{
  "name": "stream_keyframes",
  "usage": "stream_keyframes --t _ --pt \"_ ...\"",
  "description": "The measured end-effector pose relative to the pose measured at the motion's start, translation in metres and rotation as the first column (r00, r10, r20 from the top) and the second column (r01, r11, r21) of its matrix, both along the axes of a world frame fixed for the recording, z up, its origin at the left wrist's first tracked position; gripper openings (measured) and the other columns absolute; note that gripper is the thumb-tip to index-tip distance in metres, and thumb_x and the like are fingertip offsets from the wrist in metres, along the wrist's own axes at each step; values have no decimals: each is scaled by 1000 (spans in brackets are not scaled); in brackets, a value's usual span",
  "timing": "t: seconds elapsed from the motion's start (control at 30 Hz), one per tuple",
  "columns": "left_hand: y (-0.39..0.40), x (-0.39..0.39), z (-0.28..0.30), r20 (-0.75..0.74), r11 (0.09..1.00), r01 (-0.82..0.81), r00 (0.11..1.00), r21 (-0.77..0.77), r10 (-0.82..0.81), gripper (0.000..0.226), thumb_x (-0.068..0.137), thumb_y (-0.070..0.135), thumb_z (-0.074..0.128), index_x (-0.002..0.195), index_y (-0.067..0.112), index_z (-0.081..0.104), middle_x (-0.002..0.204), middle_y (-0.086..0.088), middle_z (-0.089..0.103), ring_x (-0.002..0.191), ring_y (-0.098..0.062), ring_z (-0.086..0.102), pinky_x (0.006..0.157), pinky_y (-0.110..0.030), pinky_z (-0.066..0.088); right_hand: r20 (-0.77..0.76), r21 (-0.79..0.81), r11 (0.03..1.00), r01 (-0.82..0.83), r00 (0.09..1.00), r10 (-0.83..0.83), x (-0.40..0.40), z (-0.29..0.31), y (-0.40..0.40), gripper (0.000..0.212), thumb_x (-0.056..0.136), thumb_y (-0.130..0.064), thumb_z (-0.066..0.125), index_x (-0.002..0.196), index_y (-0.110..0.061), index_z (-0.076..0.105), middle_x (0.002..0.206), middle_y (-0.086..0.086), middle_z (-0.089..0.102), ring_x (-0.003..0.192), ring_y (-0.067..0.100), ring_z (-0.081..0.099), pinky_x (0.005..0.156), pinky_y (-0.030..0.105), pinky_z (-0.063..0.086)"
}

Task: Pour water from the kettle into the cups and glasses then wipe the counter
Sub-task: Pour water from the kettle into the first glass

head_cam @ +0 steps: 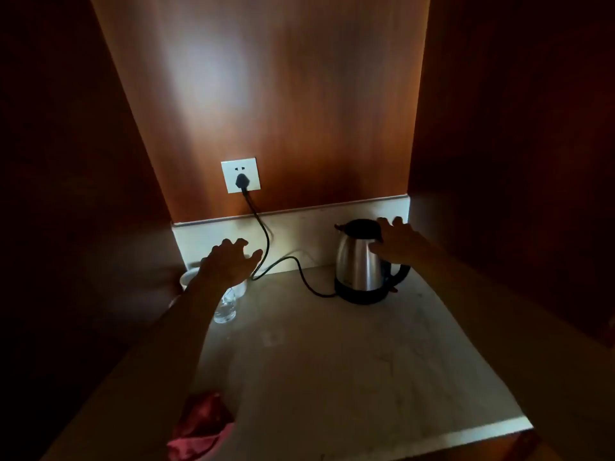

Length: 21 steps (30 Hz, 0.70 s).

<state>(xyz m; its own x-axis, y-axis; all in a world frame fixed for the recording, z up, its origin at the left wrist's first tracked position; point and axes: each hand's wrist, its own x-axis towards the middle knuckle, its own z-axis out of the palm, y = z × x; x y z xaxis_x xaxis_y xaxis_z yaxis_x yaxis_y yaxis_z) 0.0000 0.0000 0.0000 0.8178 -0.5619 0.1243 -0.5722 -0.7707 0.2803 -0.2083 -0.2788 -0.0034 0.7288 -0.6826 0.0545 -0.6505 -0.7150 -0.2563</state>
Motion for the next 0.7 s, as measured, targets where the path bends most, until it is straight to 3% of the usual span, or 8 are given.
stream_keyframes --t 0.07,0.17,0.23,0.3,0.37,0.57,0.7 --pt "1 5 -13 -19 1000 -13 1000 5 13 61 94 61 43 141 22 47 137 -17 50 130 -37 47 108 -48 39 80 69 994 80 993 -86 -3 -12 -10 80 99 -52 60 155 -3 28 149 31 39 134 50 47 104 51 44" --pt "4 24 -42 -41 997 -11 999 81 14 70 88 70 34 138 24 50 135 -16 51 126 -38 49 105 -50 42 206 251 959 133 960 -188 0 -41 -32 89 89 -69 62 137 4 45 130 23 58 117 43 61 82 40 48" --pt "8 31 -57 -81 998 -55 995 27 57 62 90 62 48 137 22 51 135 -17 52 127 -38 50 105 -48 42 263 322 940 110 944 -200 6 -52 -39 92 77 -83 61 120 -2 59 109 17 69 96 34 70 72 35 49" --pt "12 31 -66 -83 996 -86 993 22 88 61 89 53 59 138 17 50 137 -19 50 127 -37 50 105 -47 43 322 403 911 91 917 -234 10 -54 -36 67 83 -71 67 95 -5 69 81 11 73 69 23 72 58 27 50" --pt "15 32 -75 -64 990 -119 990 74 124 67 89 49 62 141 11 44 137 -22 47 127 -39 49 103 -47 44 378 466 882 71 885 -271 16 -59 -29 52 91 -55 70 72 -7 66 62 8 68 51 16 66 46 20 43" --pt "24 43 -96 24 966 -177 984 189 176 78 83 50 67 143 8 40 140 -19 45 134 -35 41 105 -46 41 469 564 825 45 805 -364 33 -72 -11 52 91 -49 74 64 -7 59 35 -5 55 36 13 57 46 24 45" --pt "22 47 -101 90 958 -180 982 225 164 82 82 49 69 146 11 36 144 -16 40 138 -34 36 102 -46 43 507 567 823 21 778 -370 35 -72 -9 54 87 -53 76 66 -6 59 53 6 60 44 19 60 44 23 44"
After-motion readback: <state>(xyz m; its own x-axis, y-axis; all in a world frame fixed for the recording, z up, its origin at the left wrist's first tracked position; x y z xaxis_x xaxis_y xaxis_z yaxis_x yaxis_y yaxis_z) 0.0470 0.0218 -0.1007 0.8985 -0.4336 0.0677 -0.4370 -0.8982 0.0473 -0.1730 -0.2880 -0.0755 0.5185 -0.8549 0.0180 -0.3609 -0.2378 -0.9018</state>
